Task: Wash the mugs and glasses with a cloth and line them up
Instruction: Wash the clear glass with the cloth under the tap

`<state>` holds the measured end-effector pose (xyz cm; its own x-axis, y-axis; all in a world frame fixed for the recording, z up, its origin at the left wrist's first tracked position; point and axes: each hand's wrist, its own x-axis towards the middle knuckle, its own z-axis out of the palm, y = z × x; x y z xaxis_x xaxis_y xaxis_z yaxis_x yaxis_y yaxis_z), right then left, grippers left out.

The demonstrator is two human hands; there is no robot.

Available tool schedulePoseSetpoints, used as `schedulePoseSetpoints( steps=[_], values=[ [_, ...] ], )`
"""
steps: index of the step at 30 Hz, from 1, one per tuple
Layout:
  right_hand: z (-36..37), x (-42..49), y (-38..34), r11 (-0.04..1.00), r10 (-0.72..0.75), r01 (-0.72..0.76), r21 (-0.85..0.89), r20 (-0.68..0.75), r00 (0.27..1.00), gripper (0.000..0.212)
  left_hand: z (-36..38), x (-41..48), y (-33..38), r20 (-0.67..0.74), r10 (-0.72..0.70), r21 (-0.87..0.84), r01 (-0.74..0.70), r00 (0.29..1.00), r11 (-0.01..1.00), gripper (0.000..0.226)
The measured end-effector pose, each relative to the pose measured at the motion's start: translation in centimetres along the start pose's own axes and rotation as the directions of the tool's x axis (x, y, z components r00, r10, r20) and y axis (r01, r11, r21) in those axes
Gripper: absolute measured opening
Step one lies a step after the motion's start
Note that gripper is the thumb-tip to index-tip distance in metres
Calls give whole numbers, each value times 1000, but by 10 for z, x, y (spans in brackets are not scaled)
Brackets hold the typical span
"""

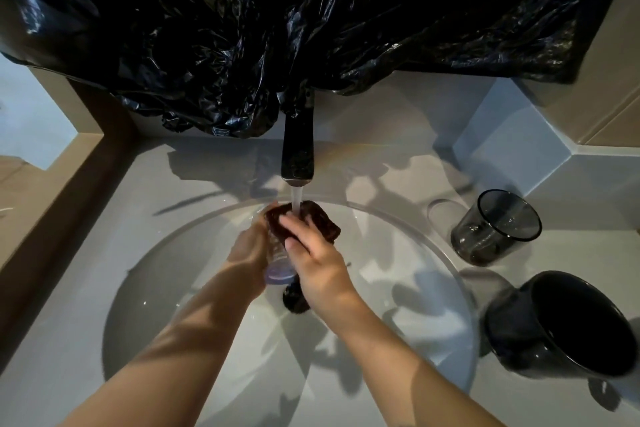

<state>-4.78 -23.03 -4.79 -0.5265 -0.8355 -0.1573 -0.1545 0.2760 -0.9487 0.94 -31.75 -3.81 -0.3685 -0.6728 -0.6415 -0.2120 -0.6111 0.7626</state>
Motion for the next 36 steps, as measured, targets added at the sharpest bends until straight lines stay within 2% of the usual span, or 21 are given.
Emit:
schedulePoseSetpoints(
  steps=[2, 5, 8, 11, 13, 14, 16, 18, 22, 24, 25, 26, 27, 29, 30, 31, 32, 33, 34, 35, 36],
  values=[
    [-7, 4, 3, 997, -51, 50, -52, -26, 998, 33, -4, 0, -6, 13, -23, 15, 23, 1000, 1000, 51],
    [-19, 14, -1, 988, -151, 146, -42, -161, 975, 31, -3, -8, -12, 208, 27, 14, -31, 978, 999, 58],
    [-10, 19, -5, 991, -135, 136, -16, -263, 955, 23, 1, -9, -5, 283, 44, -33, -37, 958, 999, 55],
    [6, 7, -9, 988, 7, 20, 156, -172, 985, 25, 2, 0, -3, 170, 27, -70, -15, 985, 997, 57],
    [12, -7, -12, 966, 3, 10, 260, -49, 999, 32, 1, 6, -3, 66, 36, -25, -34, 997, 999, 63],
    [11, -10, -15, 954, 6, 4, 299, -33, 999, 33, 1, 3, -2, 37, 39, 8, -39, 999, 999, 64],
    [4, -1, -17, 931, 46, -2, 366, -111, 993, 29, 3, 2, -9, 64, 64, 49, -67, 996, 997, 67],
    [-5, 14, -24, 920, 115, -59, 388, -123, 986, 23, 6, -2, -12, 118, 110, 47, -116, 987, 992, 67],
    [7, 14, -16, 947, 119, -65, 315, -156, 981, 27, 6, -3, -7, 87, 107, -23, -106, 990, 994, 66],
    [17, 3, -10, 989, 84, -70, 128, -107, 991, 42, 5, -8, -9, 20, 158, -38, -157, 987, 987, 44],
    [18, 0, -9, 993, 87, -78, 89, -100, 991, 43, 4, -8, -14, 30, 176, -37, -174, 984, 984, 37],
    [15, 1, -11, 990, 102, -90, 111, -105, 989, 40, 5, -11, -18, 70, 184, -65, -180, 980, 982, 35],
    [10, 6, -12, 967, 151, -121, 226, -121, 981, 34, 6, -14, -22, 115, 158, -94, -148, 981, 985, 33],
    [-3, 16, -16, 825, 307, -233, 515, -62, 950, 24, 9, -23, -22, 146, 144, -114, -128, 979, 985, 33],
    [-7, 20, -16, 741, 363, -290, 605, 1, 932, 31, 11, -23, -20, 112, 152, -110, -139, 982, 984, 39],
    [-6, 21, -14, 714, 402, -332, 616, 26, 915, 44, 11, -19, -18, 66, 153, -97, -147, 986, 984, 47],
    [-2, 17, -11, 739, 398, -336, 583, 24, 917, 54, 12, -17, -13, 27, 166, -78, -163, 986, 983, 53],
    [2, 7, -10, 839, 334, -286, 463, -24, 942, 55, 10, -12, -10, -14, 173, -55, -173, 985, 983, 59],
    [10, -2, -10, 937, 218, -185, 297, -83, 972, 51, 10, -10, -9, -61, 163, -43, -166, 985, 985, 63],
    [16, -8, -7, 992, 70, -56, 112, -128, 989, 48, 7, -7, -9, -68, 138, -41, -141, 988, 989, 68],
    [16, -10, -8, 999, -26, 30, 26, -151, 988, 45, 5, -3, -12, -53, 118, -55, -121, 992, 991, 70]
  ],
)
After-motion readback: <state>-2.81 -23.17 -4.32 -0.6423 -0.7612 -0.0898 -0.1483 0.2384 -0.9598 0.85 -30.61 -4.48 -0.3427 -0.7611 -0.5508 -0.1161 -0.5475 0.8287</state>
